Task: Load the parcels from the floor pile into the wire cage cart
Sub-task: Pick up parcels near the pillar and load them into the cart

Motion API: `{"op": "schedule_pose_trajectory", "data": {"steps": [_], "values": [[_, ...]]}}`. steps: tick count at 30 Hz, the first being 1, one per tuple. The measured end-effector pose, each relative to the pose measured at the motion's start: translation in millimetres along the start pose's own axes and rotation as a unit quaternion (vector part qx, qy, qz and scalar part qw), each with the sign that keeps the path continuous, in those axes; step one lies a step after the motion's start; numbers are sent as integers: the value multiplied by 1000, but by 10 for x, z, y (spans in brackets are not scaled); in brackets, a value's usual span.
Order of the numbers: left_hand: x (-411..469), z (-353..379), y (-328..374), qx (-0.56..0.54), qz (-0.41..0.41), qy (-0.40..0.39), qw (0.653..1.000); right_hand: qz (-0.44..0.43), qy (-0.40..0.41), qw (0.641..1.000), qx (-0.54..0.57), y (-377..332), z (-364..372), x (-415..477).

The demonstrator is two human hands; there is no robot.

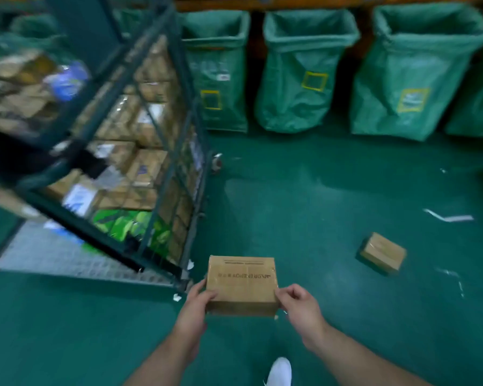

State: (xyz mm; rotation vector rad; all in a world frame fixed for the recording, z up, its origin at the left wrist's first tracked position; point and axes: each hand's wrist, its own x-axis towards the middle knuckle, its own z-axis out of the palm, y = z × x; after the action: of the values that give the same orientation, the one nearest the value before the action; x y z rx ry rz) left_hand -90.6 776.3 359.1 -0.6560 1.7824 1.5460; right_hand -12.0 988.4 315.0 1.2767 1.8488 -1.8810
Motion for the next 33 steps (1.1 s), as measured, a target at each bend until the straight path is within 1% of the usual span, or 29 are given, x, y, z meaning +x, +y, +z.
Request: {"op": "schedule_pose_trajectory", "data": {"steps": [3,6,7,8,11,15,18,21,25,30,33], "values": [[-218,-657,-114,-67,2,41,997,-46,-47,996,-63,-210,602,-225],[-480,-1386,-223,-122,27,80,989,-94,-89,984,-120,-416,1327,-515],[-592,-1763,-312,-147,29,95,984,-110,-114,978,-136,-431,1713,-660],[-617,-1865,-295,-154,35,96,983,-117,-116,978,-132,-473,1821,-683],[-855,-2697,-500,-188,47,131,972,-117,-157,970,-145,-431,2644,-1064],[-1082,-3818,-777,-218,63,173,958,-107,-203,963,-141,-199,3754,-1551],[-1183,-4498,-875,-242,69,203,946,-115,-231,955,-146,-93,4434,-1861],[-1186,-4977,-855,-256,70,222,938,-117,-243,953,-140,-107,4915,-2098],[-943,-5401,-665,-263,67,214,938,-112,-240,956,-128,-296,5399,-2115],[-388,-5712,-222,-274,65,196,939,-129,-199,963,-128,-693,5930,-1686],[-27,-5928,135,-272,71,200,939,-131,-190,965,-125,-1022,6290,-1370]]}}
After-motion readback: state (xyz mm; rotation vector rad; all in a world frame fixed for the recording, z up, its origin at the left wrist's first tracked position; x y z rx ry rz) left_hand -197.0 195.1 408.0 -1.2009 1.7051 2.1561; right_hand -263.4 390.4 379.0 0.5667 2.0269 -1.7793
